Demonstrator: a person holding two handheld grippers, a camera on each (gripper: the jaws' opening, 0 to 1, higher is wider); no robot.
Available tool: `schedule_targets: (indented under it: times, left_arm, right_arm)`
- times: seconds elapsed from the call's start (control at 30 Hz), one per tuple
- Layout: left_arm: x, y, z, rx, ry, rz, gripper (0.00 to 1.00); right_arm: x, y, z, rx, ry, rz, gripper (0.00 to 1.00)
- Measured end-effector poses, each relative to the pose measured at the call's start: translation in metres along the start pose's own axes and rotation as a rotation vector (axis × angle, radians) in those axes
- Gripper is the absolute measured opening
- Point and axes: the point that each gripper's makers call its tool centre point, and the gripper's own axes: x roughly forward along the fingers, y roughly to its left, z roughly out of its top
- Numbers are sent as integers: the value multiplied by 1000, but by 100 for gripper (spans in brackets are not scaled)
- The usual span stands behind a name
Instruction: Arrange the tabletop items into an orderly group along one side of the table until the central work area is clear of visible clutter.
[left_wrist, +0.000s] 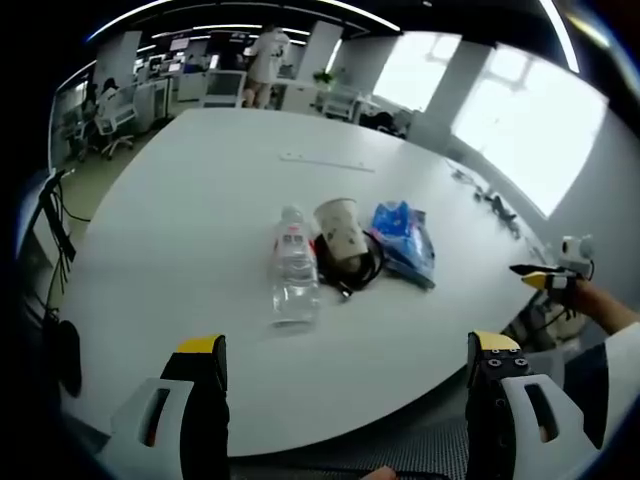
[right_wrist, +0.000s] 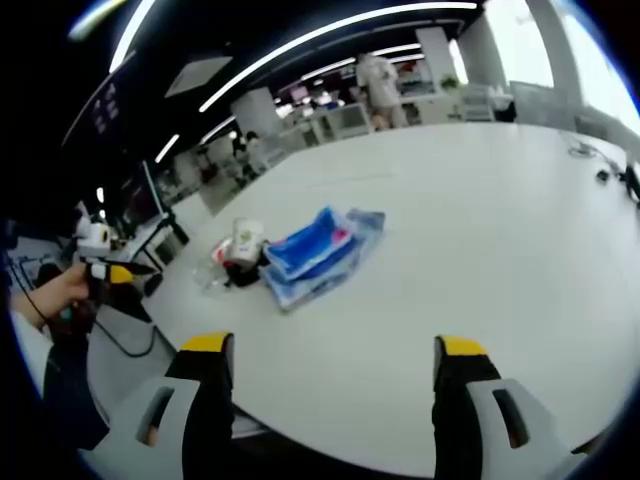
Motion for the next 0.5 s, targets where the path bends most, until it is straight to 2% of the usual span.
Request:
schedule_targets:
  times: [0.3, 0.5]
  left_arm:
    - [2, -4, 0, 9, 11, 7, 100]
    - [0, -5, 8, 9, -2, 30, 100]
  right_arm:
    - [0, -2, 2, -2, -2, 12, 79]
    - [0, -3, 2, -7, 6, 33, 79]
